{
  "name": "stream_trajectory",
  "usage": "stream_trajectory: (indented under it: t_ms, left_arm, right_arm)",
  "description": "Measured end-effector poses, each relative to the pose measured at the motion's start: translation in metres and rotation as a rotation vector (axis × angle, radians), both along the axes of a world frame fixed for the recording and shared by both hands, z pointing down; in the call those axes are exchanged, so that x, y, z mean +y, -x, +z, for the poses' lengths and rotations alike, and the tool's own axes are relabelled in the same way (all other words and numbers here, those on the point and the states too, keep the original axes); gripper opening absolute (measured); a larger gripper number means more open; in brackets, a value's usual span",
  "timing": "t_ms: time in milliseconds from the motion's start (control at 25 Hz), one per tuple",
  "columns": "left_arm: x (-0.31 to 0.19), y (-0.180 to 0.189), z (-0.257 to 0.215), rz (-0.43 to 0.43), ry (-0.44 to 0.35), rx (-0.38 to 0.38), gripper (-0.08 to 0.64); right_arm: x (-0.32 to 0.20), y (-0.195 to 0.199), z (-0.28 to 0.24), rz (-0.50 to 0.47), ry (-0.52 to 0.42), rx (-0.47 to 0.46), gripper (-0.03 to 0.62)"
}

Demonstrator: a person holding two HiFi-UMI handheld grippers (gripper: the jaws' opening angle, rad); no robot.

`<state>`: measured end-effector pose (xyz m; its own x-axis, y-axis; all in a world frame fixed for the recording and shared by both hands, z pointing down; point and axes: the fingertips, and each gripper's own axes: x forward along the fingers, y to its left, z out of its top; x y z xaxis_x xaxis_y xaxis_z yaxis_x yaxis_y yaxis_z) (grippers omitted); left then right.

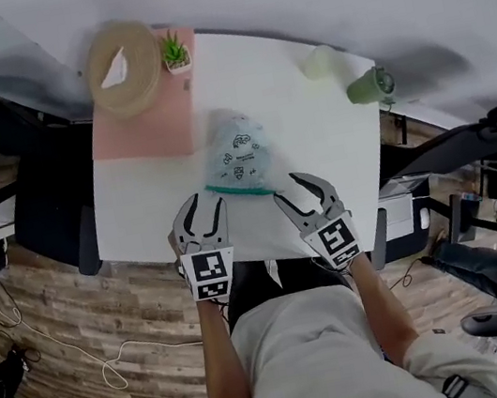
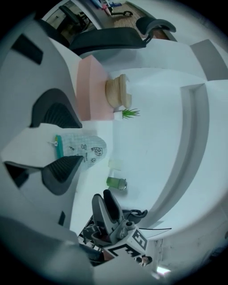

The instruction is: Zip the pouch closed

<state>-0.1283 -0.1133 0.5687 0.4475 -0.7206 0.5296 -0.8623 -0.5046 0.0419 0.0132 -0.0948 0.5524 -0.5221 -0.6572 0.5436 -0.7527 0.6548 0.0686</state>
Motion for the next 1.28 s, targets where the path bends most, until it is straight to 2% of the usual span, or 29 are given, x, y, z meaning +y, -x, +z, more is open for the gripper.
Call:
stream_trajectory:
  t_ms: [120,240,360,480,760,1080,1280]
  left_arm:
    - [-0.002,0.0,-0.037,0.005,-0.093,0.018,0.214]
    - [-0.002,-0.001,-0.073,0.009,-0.176,0.032,0.227]
    - [-0.001,0.0,-0.105,-0.008,-0.25,0.05,0.244]
    - [0.003,0.001,-0.131,-0.042,-0.314,0.063,0.27]
    - [0.014,-0.01,-0.175,-0.083,-0.407,0.045,0.278]
    - [0.029,-0.033,-0.217,-0.105,-0.491,0.006,0.282]
    - [0.043,-0.046,-0.228,-0.121,-0.515,-0.014,0.282]
  right_arm:
    - [-0.007,0.001,-0.038,0.056,-0.096,-0.038,0.223]
    - [-0.012,0.002,-0.081,0.09,-0.201,-0.1,0.28]
    - [-0.013,0.001,-0.115,0.126,-0.284,-0.166,0.301]
    - [-0.009,-0.001,-0.137,0.146,-0.343,-0.191,0.305]
    - [-0.001,-0.006,-0.179,0.157,-0.435,-0.268,0.308]
    - [0.008,-0.033,-0.208,0.155,-0.514,-0.26,0.302]
    - [0.019,-0.039,-0.223,0.144,-0.539,-0.304,0.301]
